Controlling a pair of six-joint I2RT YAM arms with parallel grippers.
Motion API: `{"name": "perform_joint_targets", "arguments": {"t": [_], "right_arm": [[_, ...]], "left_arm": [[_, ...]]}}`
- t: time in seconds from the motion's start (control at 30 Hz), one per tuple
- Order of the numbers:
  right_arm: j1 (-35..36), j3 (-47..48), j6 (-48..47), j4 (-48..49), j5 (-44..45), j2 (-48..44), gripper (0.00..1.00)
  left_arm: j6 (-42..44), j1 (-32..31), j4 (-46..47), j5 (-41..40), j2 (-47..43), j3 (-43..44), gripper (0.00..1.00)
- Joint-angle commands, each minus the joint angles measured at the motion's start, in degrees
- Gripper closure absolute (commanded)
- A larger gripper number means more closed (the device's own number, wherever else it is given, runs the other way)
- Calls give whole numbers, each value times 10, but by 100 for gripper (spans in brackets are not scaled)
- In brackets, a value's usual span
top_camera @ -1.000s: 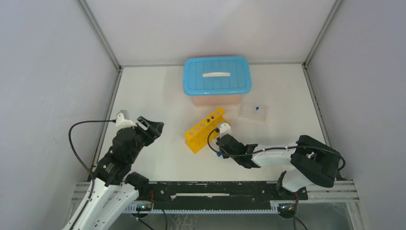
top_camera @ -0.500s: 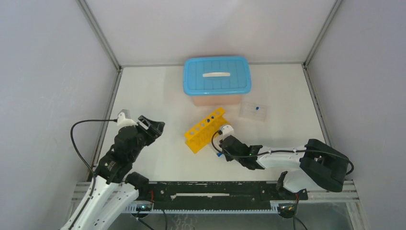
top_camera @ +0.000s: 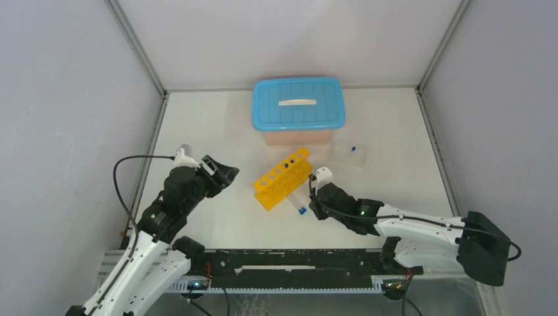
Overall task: Organize the chemistry lab equipment
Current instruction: Pick up the test tube at the center of the board.
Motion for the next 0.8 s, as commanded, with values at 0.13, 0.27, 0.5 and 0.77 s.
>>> {"name": "perform_joint_targets", "arguments": {"t": [0.13, 0.27, 0.5, 0.77], "right_arm": [[10, 82, -9, -66, -74, -87, 94], [13, 115, -15, -72, -122, -116, 94], [15, 175, -33, -85, -198, -96, 93], [24, 199, -39, -78, -221, -77, 93]], "left_arm": [[-4, -1, 109, 184, 57, 30, 27], [-26, -1, 153, 267, 86, 26, 28], [-68, -1, 228, 371, 106, 2, 28], [-86, -1, 269, 475, 147, 0, 28]]}}
